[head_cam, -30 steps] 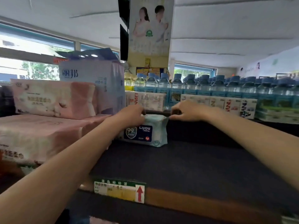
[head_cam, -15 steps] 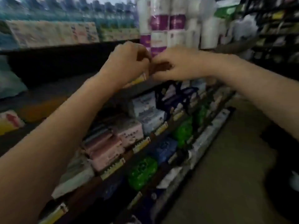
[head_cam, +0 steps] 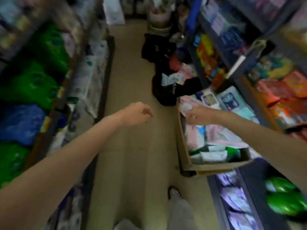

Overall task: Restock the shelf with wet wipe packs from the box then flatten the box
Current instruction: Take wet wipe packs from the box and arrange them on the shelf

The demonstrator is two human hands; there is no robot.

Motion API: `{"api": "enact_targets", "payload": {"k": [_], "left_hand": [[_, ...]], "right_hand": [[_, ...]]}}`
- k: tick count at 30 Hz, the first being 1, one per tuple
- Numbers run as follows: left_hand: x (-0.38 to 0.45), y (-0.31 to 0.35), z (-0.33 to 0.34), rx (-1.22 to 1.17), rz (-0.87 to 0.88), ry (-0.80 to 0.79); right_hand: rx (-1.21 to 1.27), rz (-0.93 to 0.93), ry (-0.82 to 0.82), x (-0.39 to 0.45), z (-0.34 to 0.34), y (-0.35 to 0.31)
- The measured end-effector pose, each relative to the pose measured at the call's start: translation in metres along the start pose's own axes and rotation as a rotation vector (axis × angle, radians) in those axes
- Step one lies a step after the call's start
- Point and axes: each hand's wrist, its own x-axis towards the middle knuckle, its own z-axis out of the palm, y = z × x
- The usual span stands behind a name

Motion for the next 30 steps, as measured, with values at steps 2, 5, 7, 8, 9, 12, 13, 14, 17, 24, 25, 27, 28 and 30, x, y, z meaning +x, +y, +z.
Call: {"api": "enact_targets", "payload": {"k": [2, 5, 7, 8, 9, 12, 13, 14, 17, 24, 25, 27, 28, 30], "left_hand": [[0.039, 0.018, 0.029, -0.053, -0.027, -0.068], [0.096, 0.045, 0.075, -0.074, -0.087, -0.120], [0.129, 0.067, 0.107, -0.130, -0.121, -0.134], [0.141, 0.079, 0.121, -0.197, -0.124, -0.155], [0.152, 0.090, 0.134, -0.267, -0.141, -0.176], [0.182, 0.114, 0.170, -0.298, -0.161, -0.212], [0.192, 0.117, 0.179, -0.320, -0.170, -0.222], [0.200, 0.118, 0.185, -0.289, -0.163, -0.218], [0.216, 0.120, 0.192, -0.284, -0.187, -0.227], [0.225, 0.108, 0.184, -0.313, -0.316, -0.118], [0.225, 0.108, 0.180, -0.330, -0.331, -0.130], [0.220, 0.108, 0.171, -0.348, -0.343, -0.195], [0.216, 0.108, 0.166, -0.379, -0.362, -0.257], [0.202, 0.110, 0.151, -0.514, -0.434, -0.385]], "right_hand": [[-0.031, 0.133, -0.032, -0.006, 0.030, 0.057], [-0.098, 0.222, -0.076, -0.013, 0.065, 0.135], [-0.105, 0.252, -0.086, -0.013, 0.080, 0.177], [-0.105, 0.261, -0.096, -0.012, 0.086, 0.192], [-0.112, 0.258, -0.095, -0.009, 0.093, 0.203], [-0.153, 0.227, -0.072, 0.007, 0.116, 0.230], [-0.168, 0.236, -0.060, 0.015, 0.123, 0.236], [-0.186, 0.253, -0.053, 0.021, 0.131, 0.241], [-0.241, 0.267, -0.024, 0.034, 0.154, 0.247], [-0.218, 0.230, 0.104, 0.029, 0.158, 0.244], [-0.203, 0.224, 0.120, 0.026, 0.152, 0.240], [-0.129, 0.217, 0.153, 0.020, 0.133, 0.225], [-0.073, 0.214, 0.172, 0.018, 0.121, 0.215], [0.029, 0.183, 0.211, 0.016, 0.091, 0.188]]}}
